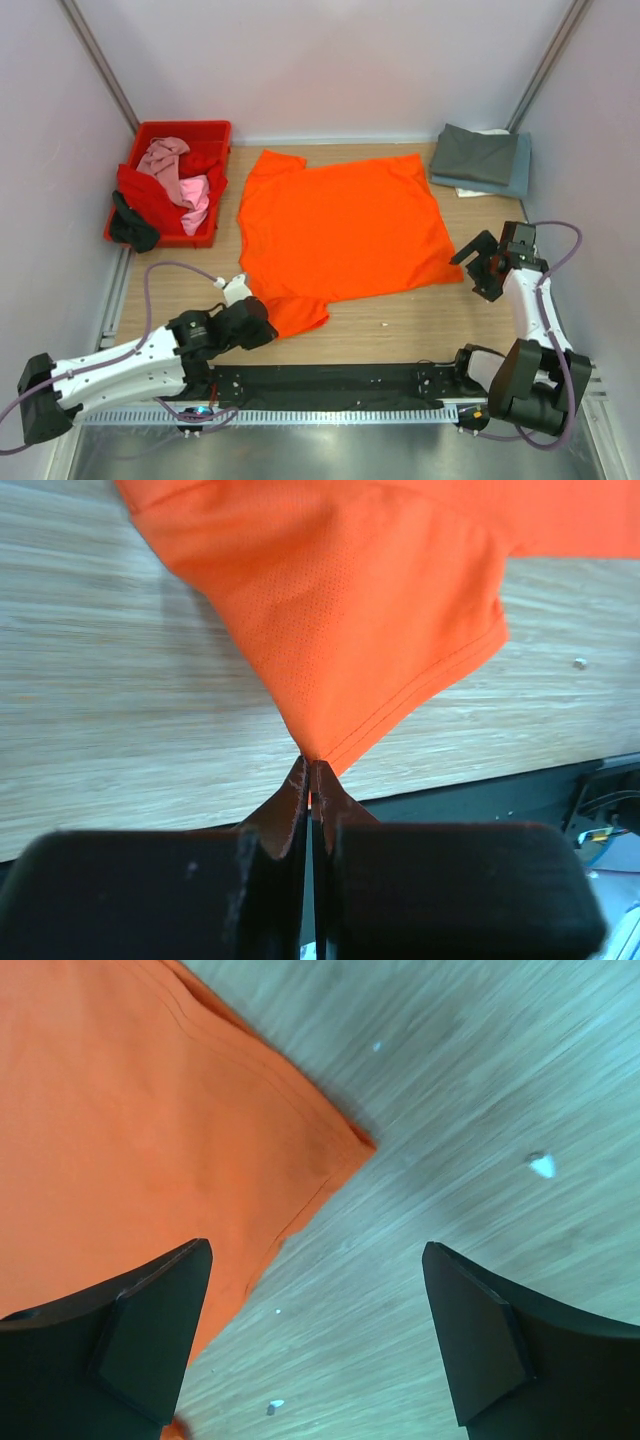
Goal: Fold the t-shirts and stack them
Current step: Fold the tshirt
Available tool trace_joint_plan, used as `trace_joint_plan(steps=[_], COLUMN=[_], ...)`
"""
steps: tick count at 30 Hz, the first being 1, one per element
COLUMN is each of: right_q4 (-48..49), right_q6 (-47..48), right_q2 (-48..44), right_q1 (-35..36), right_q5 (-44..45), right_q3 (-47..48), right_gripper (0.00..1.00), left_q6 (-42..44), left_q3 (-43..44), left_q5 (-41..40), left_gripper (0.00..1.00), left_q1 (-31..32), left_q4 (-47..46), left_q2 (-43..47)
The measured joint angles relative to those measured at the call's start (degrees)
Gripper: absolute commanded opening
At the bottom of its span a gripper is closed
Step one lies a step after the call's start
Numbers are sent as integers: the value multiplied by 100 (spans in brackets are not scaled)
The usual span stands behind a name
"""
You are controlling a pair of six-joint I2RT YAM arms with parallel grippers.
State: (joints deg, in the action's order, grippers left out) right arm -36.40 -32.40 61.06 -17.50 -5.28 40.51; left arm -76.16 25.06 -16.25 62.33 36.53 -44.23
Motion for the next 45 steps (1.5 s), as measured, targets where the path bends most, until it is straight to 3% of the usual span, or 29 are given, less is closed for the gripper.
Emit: trace_joint_plan(steps=[6,9,13,19,22,27,39,45], right_q4=[417,621,992,1405,1493,1537,452,-173], right_q6=[-308,-396,-481,-527,-514,-514,-396,-269], right_q2=[540,765,1043,1257,1261,1154,-581,-1005], right_q1=[-20,-22,-24,-24,-24,-24,-24,-24], right_q5=[-651,-699,-765,-894,-981,-1165,-1460,-1427], right_q3=[-688,-741,-741,-811,-874,-920,-603,-444], right_gripper=[82,71,65,43,22,2,1,1], left_q6=[13,28,68,197,260,310,481,592], left_q3=[0,0,0,17,33,188,1270,1648], left_q5=[-271,-313,-372,-422,-442,-490,-588,-586], left_gripper=[0,0,0,0,0,0,0,0], left_q1=[-85,-87,-111,-214,-247,-251,-275,-275], left_q4=[540,702,839,962,966,1137,2052,2450], left_q2=[466,463,555,595,595,586,573,490])
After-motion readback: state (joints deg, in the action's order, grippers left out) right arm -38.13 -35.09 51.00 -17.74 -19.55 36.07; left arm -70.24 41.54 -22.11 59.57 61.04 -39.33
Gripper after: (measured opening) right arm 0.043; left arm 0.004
